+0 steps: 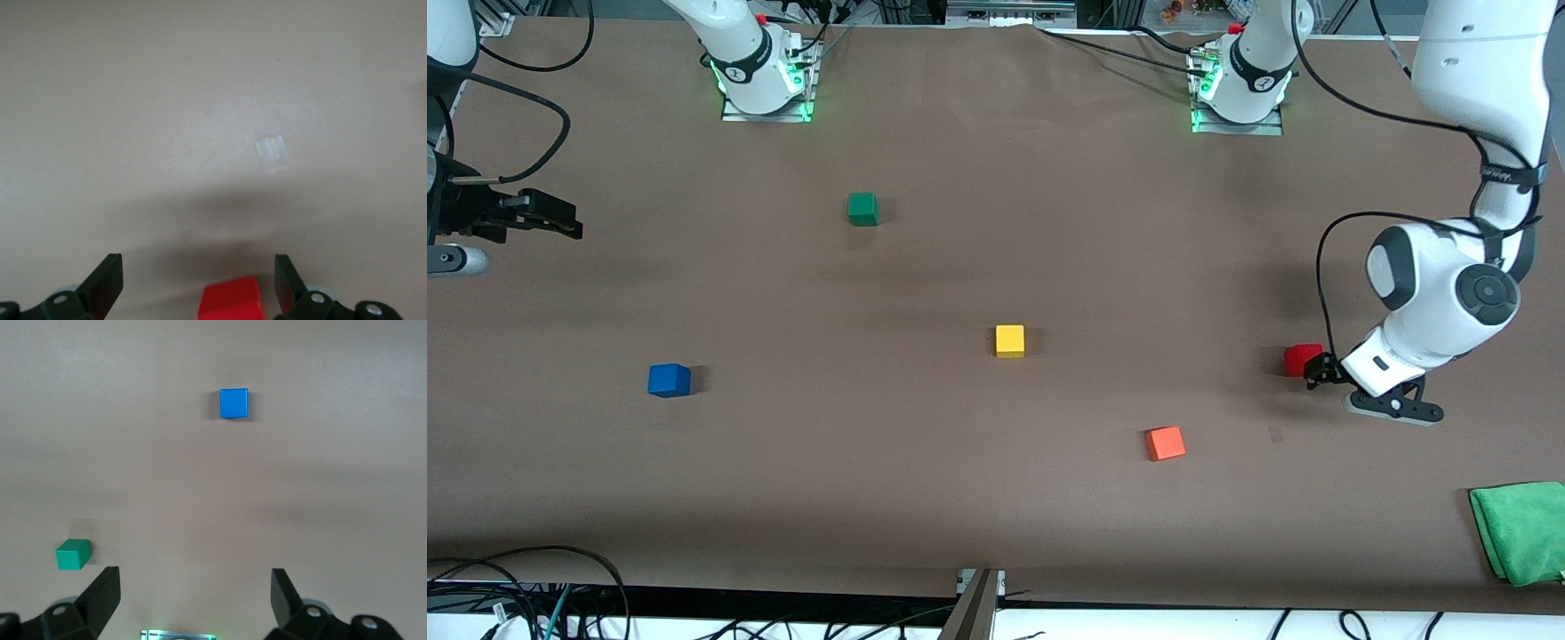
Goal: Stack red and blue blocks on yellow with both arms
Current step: 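Close the left gripper on the red cube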
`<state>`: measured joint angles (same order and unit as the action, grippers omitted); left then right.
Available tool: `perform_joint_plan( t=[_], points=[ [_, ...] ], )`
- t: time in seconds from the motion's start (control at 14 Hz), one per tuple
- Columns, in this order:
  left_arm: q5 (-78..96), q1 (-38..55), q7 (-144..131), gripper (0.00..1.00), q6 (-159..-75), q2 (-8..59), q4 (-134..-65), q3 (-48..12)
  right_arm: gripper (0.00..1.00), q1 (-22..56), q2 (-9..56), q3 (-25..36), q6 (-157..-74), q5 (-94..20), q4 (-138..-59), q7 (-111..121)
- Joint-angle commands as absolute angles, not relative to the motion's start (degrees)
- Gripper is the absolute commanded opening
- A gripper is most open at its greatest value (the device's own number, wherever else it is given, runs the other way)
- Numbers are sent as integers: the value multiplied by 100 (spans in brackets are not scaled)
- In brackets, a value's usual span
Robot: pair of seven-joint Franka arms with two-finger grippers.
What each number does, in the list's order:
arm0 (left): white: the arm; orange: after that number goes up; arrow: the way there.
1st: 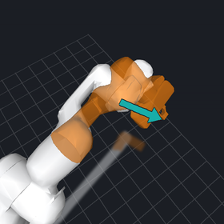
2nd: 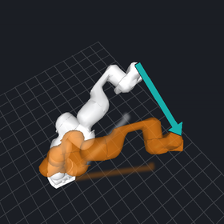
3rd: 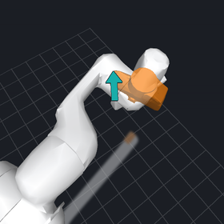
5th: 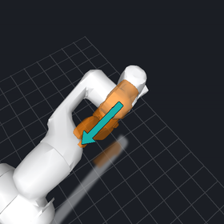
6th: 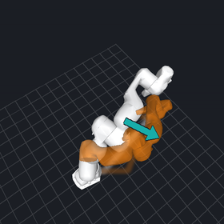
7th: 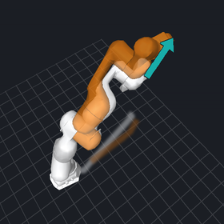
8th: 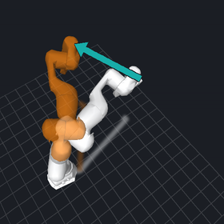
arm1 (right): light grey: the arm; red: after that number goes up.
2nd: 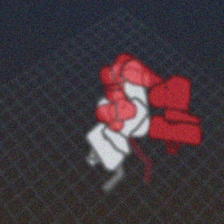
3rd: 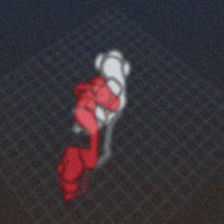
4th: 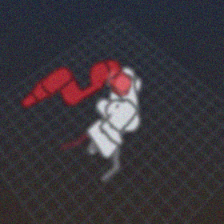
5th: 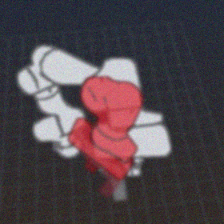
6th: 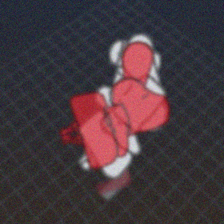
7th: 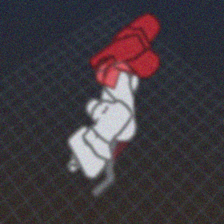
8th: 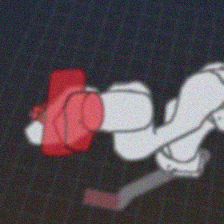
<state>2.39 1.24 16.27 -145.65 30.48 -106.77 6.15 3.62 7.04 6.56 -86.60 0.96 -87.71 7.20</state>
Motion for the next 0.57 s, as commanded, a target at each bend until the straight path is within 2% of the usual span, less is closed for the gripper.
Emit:
perform_joint_plan(
  t=[0.0,0.21,0.36,0.5],
  points=[
    [359,123,1504,100,-15222,2971,-11160,607,100,308,747,624,-8631,88,-8648,765],
    [404,246,1213,100,-15057,2787,-11548,606,100,308,756,624,-8631,88,-8648,765],
    [404,299,1204,100,-13858,2620,-11461,598,100,308,756,624,-8631,88,-8648,765],
    [404,316,1204,100,-13413,2540,-11435,598,100,308,756,624,-8631,88,-8648,765]
  ],
)
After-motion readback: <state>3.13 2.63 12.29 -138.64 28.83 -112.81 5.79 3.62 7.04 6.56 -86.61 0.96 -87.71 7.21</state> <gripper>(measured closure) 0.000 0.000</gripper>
